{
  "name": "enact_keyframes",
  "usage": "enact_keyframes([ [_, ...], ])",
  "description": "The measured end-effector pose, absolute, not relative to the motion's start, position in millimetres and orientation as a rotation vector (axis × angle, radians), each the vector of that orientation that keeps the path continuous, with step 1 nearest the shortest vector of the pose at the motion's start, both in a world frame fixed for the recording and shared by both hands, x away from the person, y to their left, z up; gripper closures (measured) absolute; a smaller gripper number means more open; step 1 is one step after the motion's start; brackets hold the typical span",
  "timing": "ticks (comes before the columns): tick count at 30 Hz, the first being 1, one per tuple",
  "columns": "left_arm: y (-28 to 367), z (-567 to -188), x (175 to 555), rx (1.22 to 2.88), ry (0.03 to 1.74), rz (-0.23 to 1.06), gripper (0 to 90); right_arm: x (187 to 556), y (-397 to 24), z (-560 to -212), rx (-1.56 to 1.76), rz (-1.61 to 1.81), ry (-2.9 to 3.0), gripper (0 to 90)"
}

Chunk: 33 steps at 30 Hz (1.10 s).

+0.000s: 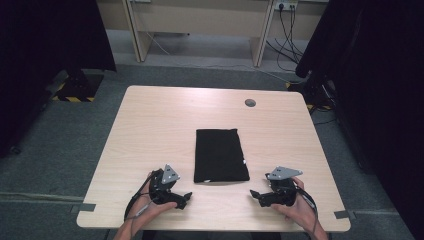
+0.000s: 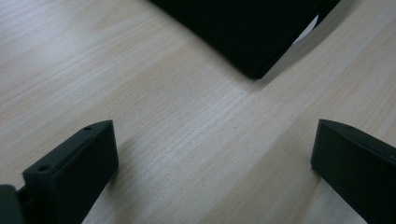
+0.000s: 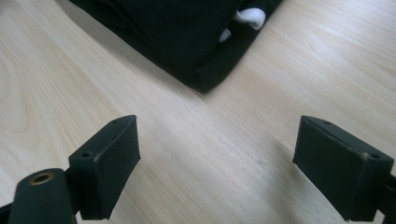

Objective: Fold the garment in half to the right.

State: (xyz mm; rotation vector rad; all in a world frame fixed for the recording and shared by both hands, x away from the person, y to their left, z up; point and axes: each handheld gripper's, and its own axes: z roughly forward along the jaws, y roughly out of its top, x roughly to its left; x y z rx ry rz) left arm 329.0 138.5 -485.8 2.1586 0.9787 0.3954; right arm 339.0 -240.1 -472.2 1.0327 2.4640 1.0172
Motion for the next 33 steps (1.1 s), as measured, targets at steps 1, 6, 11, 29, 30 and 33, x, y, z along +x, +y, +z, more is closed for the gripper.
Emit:
enact_keyframes([
  [1, 138.6, -485.8, 329.1, 2.159, 0.979, 0.395, 0.0, 338.3, -240.9, -472.5, 1.033, 1.012, 2.464, 14.6],
  [6, 138.5, -485.8, 329.1, 2.158, 0.979, 0.395, 0.0, 335.1, -243.4, -474.8, 1.047, 1.0, 2.463, 14.6],
  [11, 138.6, -485.8, 329.1, 2.159, 0.978, 0.395, 0.0, 331.4, -246.0, -476.7, 1.061, 1.001, 2.459, 14.6],
  [29, 138.5, -485.8, 329.0, 2.159, 0.979, 0.395, 0.0, 320.2, -260.8, -477.3, 1.083, 0.99, 2.428, 14.2],
  [30, 138.6, -485.8, 329.0, 2.159, 0.979, 0.396, 0.0, 319.0, -261.2, -477.2, 1.087, 0.987, 2.427, 14.2],
  [33, 138.5, -485.8, 328.8, 2.158, 0.981, 0.396, 0.0, 316.2, -262.1, -477.5, 1.089, 0.99, 2.423, 14.2],
])
